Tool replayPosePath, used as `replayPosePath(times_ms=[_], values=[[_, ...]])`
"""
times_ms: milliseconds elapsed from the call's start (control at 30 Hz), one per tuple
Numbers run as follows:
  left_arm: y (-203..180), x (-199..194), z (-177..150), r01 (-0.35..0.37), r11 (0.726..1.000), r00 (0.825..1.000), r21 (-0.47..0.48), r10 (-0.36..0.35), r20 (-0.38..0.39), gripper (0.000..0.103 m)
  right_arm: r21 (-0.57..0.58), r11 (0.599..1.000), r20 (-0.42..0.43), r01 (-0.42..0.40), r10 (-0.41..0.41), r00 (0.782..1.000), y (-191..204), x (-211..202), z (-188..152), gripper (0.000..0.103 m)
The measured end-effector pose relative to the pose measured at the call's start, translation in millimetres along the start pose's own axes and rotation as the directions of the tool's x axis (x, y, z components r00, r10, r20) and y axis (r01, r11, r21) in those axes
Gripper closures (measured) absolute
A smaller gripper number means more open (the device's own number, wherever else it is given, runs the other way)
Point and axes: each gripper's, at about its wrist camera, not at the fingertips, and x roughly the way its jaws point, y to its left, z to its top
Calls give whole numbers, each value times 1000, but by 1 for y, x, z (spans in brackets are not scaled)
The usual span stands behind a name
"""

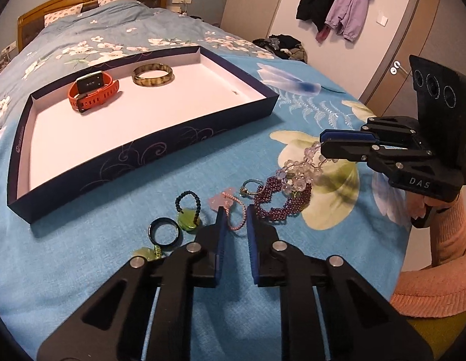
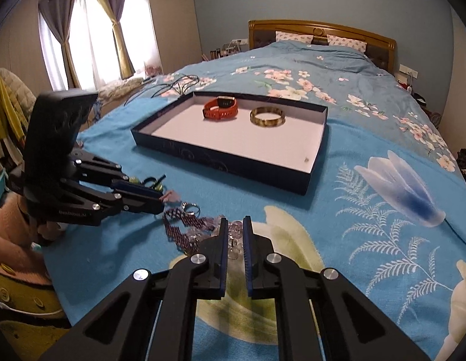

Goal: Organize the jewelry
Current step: 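Grasp the pink pendant with the left gripper while the right grasps the crystal bracelet, then carry both items into the box and open both grippers to release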

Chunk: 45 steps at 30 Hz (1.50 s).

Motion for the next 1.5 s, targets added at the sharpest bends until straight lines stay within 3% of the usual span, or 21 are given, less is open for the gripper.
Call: replayPosePath(times_ms=[100,667,1033,1500], values=[[-2,-5,0,8,1000,1000,2,-8,19,99,20,1000,19,-8,7,1000,-1,-2,5,95],[-3,-37,4,30,999,993,-20,-28,113,100,62,997,125,-36,28,992,-4,-26,30,95],[12,-65,17,-10,998,982,-56,21,188,100,41,998,162,-38,31,986,-2,-24,52,95],[37,-77,37,-79,994,971,-80,95,217,100,22,999,180,-49,45,983,2,-5,87,95]])
